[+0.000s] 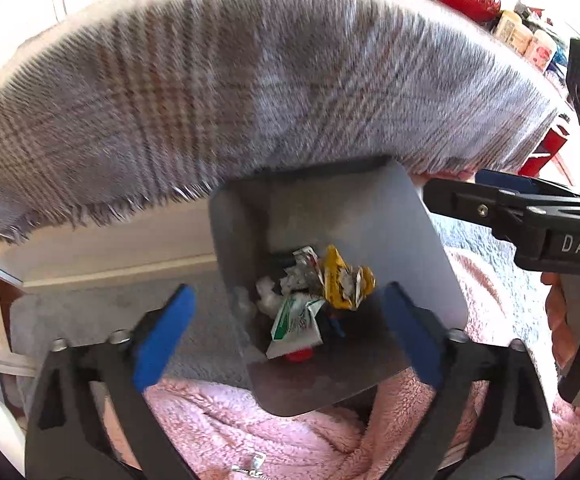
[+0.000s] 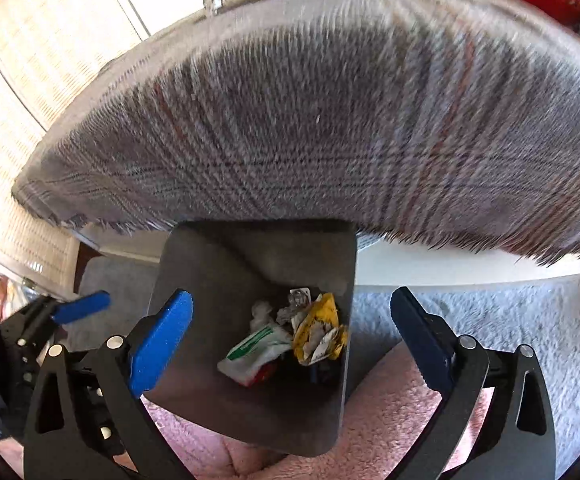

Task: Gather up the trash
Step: 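Lower both tools to the bin and release packet and wrapper, then raise both open tools back toward the remaining trash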

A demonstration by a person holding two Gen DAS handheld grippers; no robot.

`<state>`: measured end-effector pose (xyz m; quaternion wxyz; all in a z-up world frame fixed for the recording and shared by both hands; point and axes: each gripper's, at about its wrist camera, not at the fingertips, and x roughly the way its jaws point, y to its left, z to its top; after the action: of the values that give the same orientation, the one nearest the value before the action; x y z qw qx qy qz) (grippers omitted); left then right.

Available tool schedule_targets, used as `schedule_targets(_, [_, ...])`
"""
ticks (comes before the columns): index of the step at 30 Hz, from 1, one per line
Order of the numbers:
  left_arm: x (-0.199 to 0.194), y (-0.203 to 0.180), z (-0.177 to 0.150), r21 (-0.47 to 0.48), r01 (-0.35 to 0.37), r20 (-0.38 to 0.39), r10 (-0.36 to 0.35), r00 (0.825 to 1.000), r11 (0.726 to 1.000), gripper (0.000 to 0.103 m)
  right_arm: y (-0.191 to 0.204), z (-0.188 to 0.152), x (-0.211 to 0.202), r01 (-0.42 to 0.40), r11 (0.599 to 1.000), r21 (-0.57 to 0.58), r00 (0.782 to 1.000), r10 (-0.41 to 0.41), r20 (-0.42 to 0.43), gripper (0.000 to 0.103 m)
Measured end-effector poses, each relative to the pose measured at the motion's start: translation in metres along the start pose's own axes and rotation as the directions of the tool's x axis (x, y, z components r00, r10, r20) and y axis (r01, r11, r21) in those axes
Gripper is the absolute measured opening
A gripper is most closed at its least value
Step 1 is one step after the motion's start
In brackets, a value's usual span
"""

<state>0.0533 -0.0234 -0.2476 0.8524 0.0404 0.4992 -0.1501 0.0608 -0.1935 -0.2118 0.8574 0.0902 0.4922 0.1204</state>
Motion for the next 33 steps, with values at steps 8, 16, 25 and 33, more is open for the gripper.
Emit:
schedule_targets(8, [-0.041,0.000,0.021,-0.030,0.000,0.105,0.004,0.994,1.000,0.095,-0.016,0.020,-0.047,0.002,1.000,0.017,0.993,-0.004,0.120,0.100])
schedule_targets(16, [-0.056,0.000,0.059,-0.022,-0.050,0.176,0.053,0.983,0.999,0.095,-0.017,0.062,-0.074,0.041,0.999,-0.010,0.978,-0.038,0.206,0.100])
schedule_targets(25, [-0.060,0.017,0.127,-0.037,-0.069,0.193,0.075,0.978,0.997,0.095,-0.026,0.129,-0.071,0.077,0.997,0.016,0.968,-0.078,0.239,0.100])
schedule_targets(33, [-0.043,0.020,0.185,-0.016,-0.057,0.185,0.059,0.981,0.998,0.095,-0.024,0.191,-0.053,0.065,0.997,0.035,0.973,-0.072,0.219,0.100])
